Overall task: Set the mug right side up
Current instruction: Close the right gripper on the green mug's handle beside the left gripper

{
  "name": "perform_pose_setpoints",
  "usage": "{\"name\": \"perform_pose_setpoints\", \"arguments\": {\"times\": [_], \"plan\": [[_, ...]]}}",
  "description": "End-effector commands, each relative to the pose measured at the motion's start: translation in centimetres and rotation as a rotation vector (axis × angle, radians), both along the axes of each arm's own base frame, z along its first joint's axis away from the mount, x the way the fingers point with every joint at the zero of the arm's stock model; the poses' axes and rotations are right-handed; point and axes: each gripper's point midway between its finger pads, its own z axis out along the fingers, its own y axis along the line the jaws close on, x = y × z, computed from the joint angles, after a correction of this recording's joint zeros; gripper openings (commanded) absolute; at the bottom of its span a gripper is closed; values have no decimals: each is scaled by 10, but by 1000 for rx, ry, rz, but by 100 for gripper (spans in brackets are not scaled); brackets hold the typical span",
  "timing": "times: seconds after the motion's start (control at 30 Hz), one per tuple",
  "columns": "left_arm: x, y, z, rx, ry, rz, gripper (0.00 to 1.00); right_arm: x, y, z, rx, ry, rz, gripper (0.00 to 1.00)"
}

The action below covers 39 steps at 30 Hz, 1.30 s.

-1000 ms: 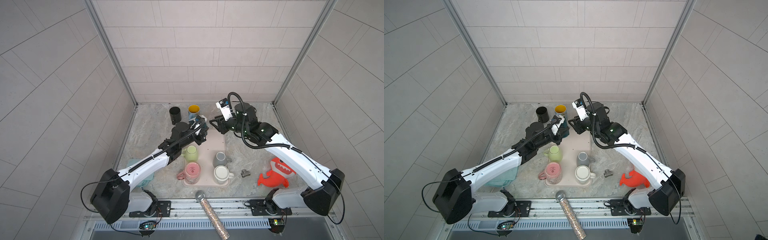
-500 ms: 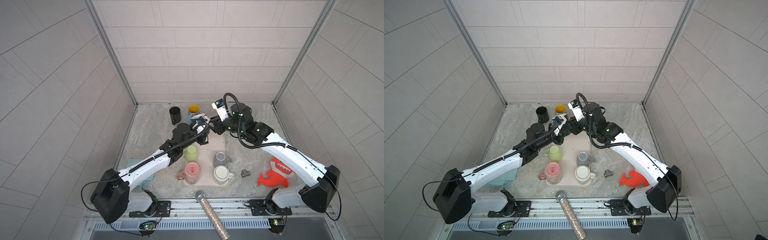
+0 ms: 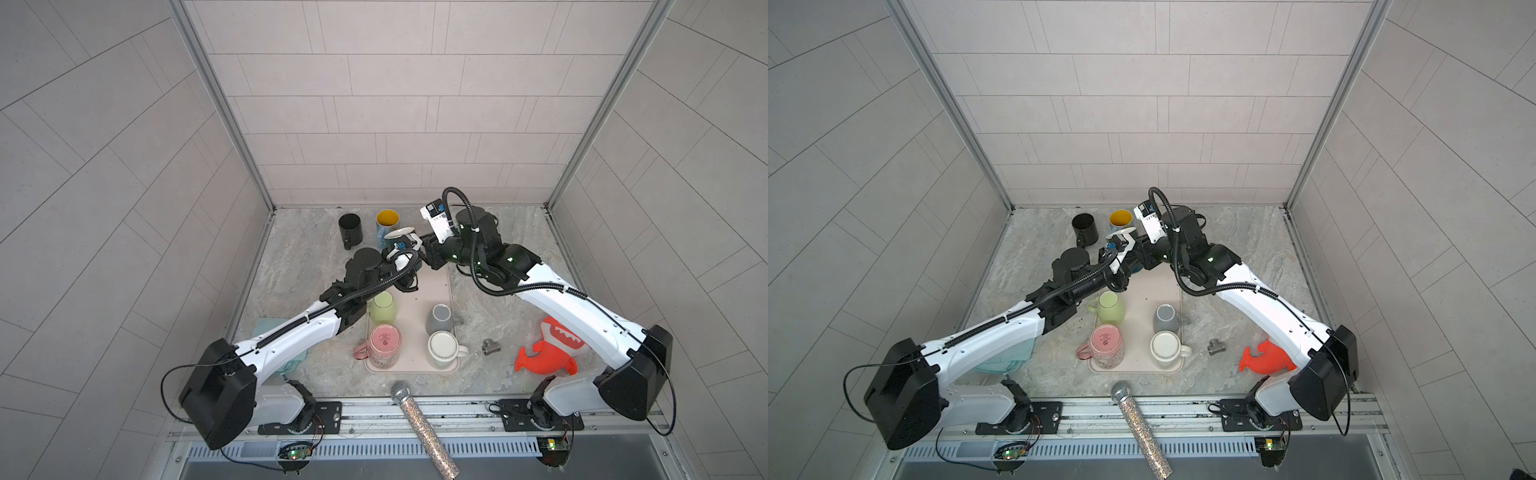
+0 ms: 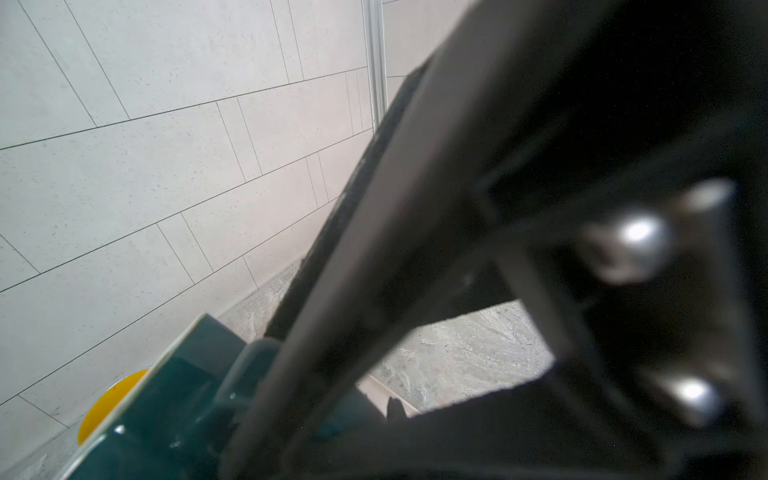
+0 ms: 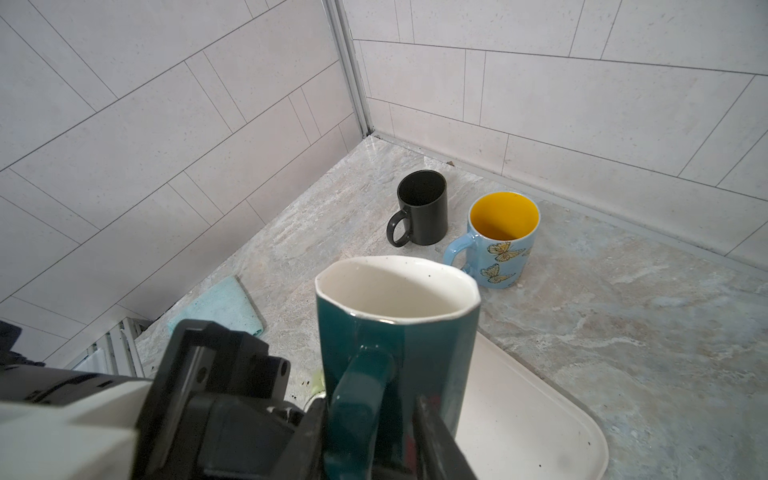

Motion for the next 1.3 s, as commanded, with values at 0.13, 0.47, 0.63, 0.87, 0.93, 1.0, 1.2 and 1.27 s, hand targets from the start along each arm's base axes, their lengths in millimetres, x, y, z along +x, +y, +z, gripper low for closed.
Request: {"name": "perform_pose_setpoints", "arguments": {"times": [0.13, 0.47, 0.63, 0.87, 0.93, 1.0, 1.2, 1.27], "plan": [[-17, 1, 61, -92, -184, -35, 0, 8, 2, -2, -17, 10, -32, 32], [-17, 5, 59, -58, -211, -3, 0, 16, -10, -12, -70, 26, -110, 25], [-16, 9, 60, -53, -218, 12, 0, 17, -14, -19, -93, 43, -130, 22], [-16, 12, 62, -51, -236, 28, 0, 20, -15, -28, -108, 73, -149, 21], [-17, 13, 64, -54, -238, 28, 0, 21, -16, -30, -111, 81, -152, 18], [-18, 14, 66, -56, -243, 31, 0, 22, -16, -33, -114, 91, -159, 6], [-17, 15, 66, -56, -249, 41, 0, 23, -20, -40, -125, 113, -172, 0], [-15, 16, 68, -59, -248, 51, 0, 24, -21, -40, -127, 109, -179, 0]]}}
